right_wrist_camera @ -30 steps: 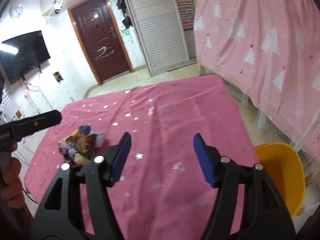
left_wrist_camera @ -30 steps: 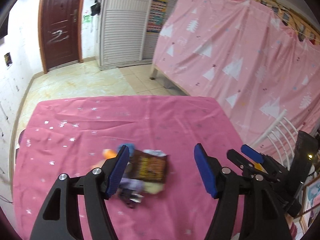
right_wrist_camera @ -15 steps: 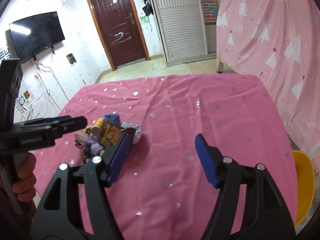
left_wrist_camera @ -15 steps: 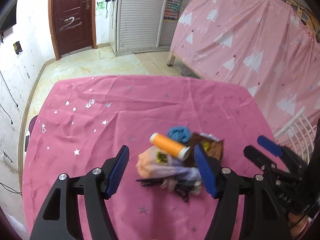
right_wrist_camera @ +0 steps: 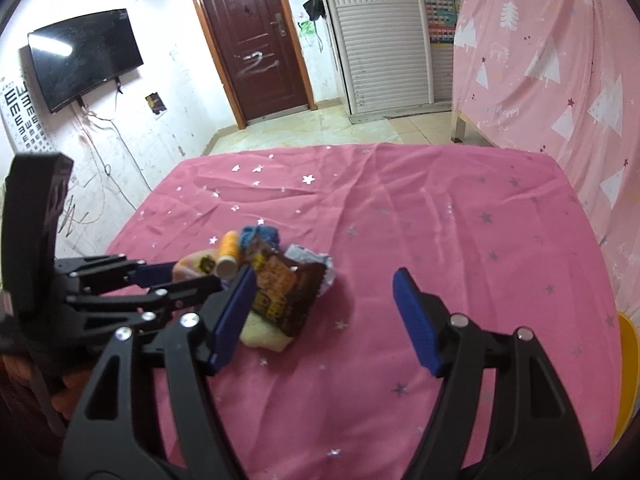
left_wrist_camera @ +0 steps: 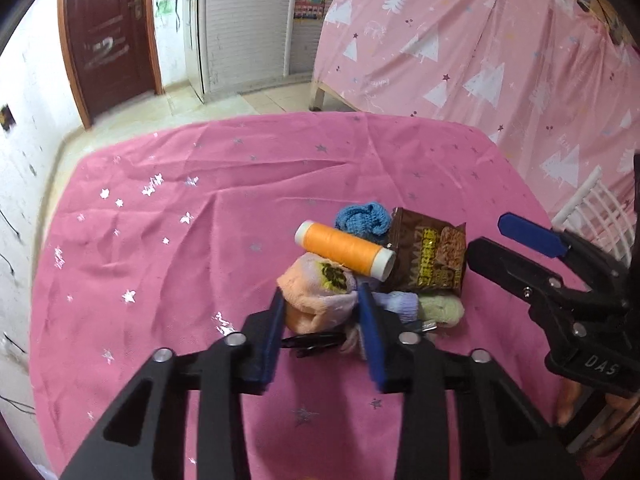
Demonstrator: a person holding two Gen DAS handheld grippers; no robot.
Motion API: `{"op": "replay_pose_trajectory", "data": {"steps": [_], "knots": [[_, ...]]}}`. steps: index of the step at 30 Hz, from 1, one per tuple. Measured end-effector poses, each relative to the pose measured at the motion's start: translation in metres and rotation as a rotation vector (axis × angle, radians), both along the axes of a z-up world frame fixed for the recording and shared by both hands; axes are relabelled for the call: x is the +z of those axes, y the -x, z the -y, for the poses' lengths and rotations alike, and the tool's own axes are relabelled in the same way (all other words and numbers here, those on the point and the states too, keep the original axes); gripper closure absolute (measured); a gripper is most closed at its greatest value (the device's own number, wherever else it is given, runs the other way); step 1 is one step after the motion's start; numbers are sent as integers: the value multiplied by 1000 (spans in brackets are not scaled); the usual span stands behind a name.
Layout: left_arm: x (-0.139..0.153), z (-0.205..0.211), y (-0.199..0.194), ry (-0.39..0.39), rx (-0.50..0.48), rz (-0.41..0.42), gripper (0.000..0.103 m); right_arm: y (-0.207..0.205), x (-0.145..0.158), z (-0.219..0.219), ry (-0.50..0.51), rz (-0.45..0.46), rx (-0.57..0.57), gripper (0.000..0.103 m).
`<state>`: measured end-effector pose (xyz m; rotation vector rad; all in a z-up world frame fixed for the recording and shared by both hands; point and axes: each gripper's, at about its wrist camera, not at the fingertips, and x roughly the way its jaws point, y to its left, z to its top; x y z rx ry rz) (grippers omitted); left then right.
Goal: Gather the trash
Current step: 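Grasp the peach cloth with the left tool while the right tool grasps the brown snack bag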
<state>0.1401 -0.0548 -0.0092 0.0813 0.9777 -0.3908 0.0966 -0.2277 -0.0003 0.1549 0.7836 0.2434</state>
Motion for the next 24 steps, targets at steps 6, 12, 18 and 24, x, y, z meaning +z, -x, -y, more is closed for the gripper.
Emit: {"op": "replay_pose_trajectory", "data": {"steps": [6,12,18,24], "knots": [[0,-2,7,-1,-1,29,97,-8,-4,-9,-18,-21,22,35],[5,-16,13,55,10,33,98,-18,-13,-18,-55,-59,39,35],[17,-24,24,57,13,69,98,-13,-7,-30,6,-24,44,66],[29,-31,33,42,30,106,98,-5,1,-32,49,26,30,70]]}}
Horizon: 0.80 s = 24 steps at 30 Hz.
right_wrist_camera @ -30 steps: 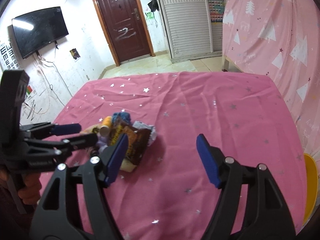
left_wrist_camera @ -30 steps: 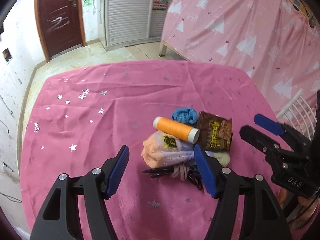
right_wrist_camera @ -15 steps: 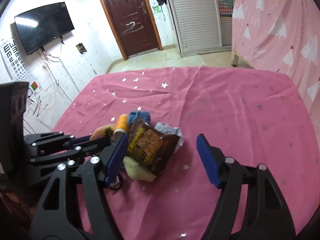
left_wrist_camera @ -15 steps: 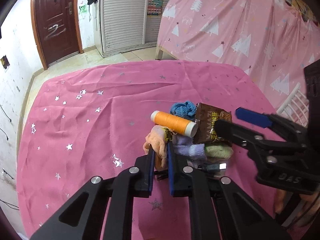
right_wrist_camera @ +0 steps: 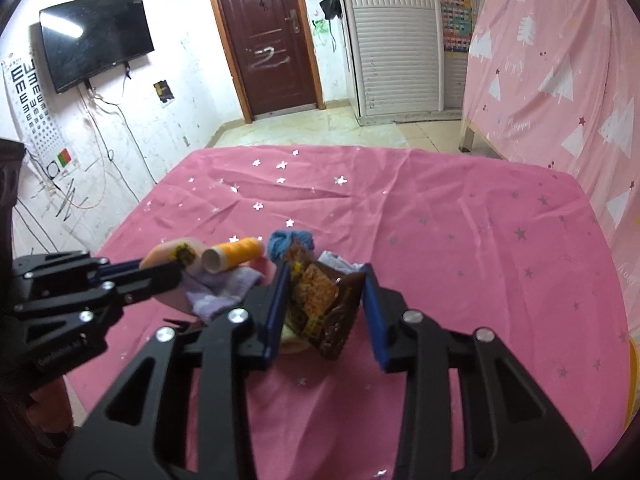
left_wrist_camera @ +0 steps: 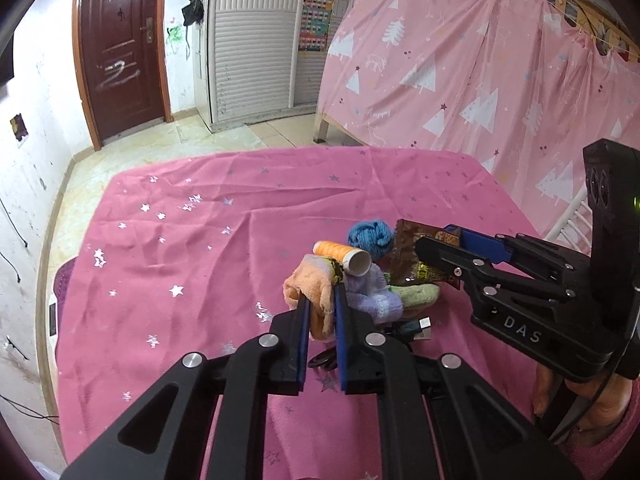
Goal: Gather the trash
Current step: 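Grasp the peach cloth with the left tool while the right tool grasps the brown snack bag, then carry the cloth and snack bag over the yellow bucket and open both tools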
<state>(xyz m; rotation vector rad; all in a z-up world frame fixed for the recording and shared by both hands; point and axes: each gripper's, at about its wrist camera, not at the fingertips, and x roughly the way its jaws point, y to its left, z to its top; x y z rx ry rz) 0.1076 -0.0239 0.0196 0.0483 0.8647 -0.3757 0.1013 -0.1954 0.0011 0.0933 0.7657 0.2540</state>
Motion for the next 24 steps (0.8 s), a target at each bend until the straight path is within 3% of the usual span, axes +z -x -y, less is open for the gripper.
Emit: {"op": "replay_pose_trajectory", "data": {"steps": [14,24], "knots": [[41,-7,13,35,28,67,98,19,14,33,-64,58,-44,69],[98,-2,29,98,35,203,98,34,21,62,-109,97,-98,69]]}}
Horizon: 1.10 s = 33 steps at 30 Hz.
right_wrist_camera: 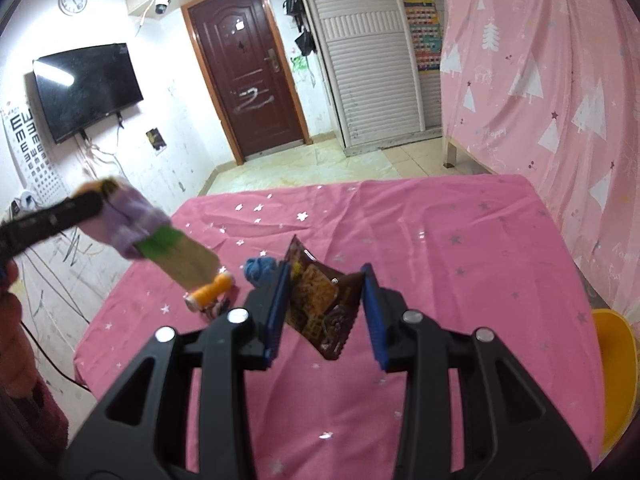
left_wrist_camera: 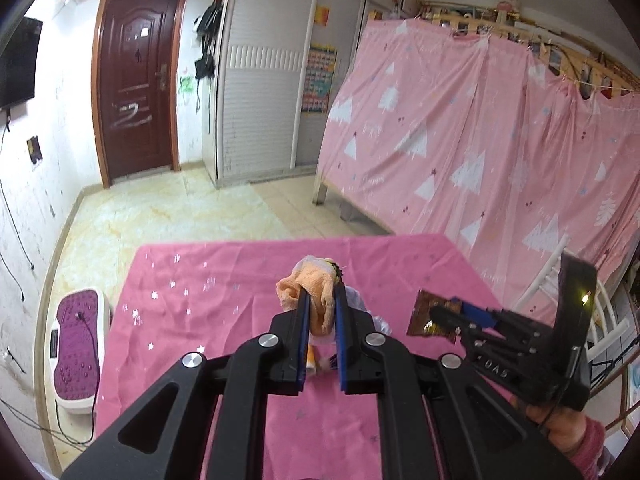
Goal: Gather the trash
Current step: 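Carry the cloth and snack bag over the yellow bucket and open both tools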
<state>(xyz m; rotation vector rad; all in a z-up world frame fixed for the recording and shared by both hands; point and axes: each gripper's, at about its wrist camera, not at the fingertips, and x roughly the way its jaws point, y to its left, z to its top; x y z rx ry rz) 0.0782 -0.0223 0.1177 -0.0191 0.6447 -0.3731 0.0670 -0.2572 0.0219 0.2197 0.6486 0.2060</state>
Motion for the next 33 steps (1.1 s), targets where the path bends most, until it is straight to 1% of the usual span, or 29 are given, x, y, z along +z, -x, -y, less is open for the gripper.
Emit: {"op": "replay_pose_trajectory", "data": {"steps": [4,14,17,28,33], "knots": [[10,19,5,-16,-23,23,98,8,2,15,-17,15,-24,69],[12,78,15,-57,-82,41,98,31,3,64,-55,42,-115,69],[9,92,16,-64,-99,41,98,38,2,83,-66,50,-152,69],[0,169,25,-114,-187,41,98,69,-8,150,-94,60,-274,69],[-8,201,29,-116,-229,25,98,81,-13,176,-106,61,-326,69]]}}
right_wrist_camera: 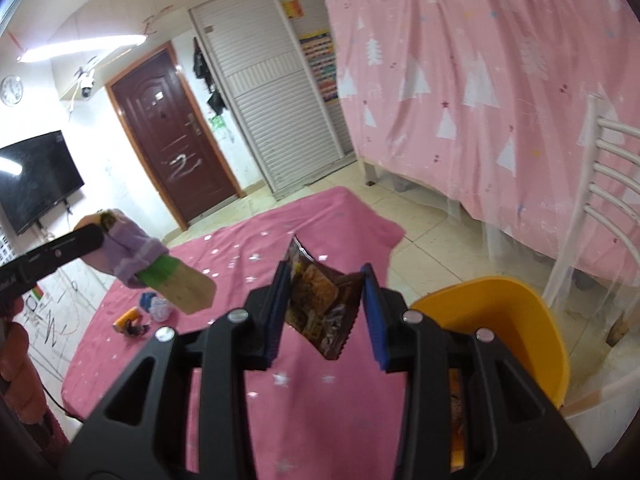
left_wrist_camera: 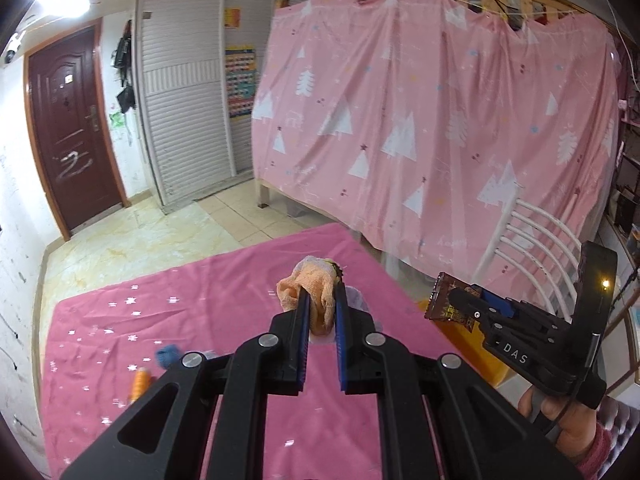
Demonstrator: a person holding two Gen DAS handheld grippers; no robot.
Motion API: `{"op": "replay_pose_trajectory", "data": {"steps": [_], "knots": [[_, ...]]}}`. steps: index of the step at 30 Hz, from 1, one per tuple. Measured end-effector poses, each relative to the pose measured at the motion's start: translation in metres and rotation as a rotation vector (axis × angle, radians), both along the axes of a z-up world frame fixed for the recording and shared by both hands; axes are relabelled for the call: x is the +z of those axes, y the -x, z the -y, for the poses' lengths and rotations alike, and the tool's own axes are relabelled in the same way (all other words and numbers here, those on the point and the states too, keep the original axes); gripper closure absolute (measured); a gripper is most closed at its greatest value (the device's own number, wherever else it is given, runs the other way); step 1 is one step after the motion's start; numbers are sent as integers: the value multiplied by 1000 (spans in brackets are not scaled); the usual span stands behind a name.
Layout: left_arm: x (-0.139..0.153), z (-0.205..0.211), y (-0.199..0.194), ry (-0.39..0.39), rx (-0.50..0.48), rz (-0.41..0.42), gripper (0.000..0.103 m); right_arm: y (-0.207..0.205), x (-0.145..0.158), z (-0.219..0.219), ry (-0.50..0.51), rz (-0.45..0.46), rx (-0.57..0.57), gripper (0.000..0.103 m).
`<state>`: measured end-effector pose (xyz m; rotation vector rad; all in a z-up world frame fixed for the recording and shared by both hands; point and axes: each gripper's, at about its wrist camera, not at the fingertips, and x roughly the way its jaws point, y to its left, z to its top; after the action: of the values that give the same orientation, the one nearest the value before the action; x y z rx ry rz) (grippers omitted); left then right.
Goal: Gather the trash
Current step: 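Carry the cloth and snack bag over the yellow bucket and open both tools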
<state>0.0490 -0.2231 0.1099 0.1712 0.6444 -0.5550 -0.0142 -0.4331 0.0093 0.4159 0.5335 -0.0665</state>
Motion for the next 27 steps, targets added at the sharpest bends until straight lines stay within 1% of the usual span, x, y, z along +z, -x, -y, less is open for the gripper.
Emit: {"op": "replay_pose_trajectory", "data": {"steps": [5,8,11,14,16,19,22,26,27], "knots": [[-10,30,2,4,-28,-26,98,17,-5,31,-12,7,-70,69],[-18,52,-1,14,-43,-58,98,24,-9,46,-27,10,-106,69],[-25,72,-3,22,-64,-89,98,28,-13,58,-36,3,-138,69],[-30,95,-3,23,-88,-103,98,30,-21,71,-38,-20,-174,69],[-34,108,-1,16,-104,-107,98,30,-27,78,-28,-44,-198,69],[-39,126,2,3,-127,-115,98,30,-34,87,-39,-63,-217,69],[-46,142,3,-28,-137,-112,98,30,-41,94,-56,-76,-228,69],[-55,159,1,-61,-151,-127,98,29,-48,100,-71,-89,-238,69],[-57,160,0,-66,-156,-133,96,29,-50,102,-75,-94,-243,68]]}}
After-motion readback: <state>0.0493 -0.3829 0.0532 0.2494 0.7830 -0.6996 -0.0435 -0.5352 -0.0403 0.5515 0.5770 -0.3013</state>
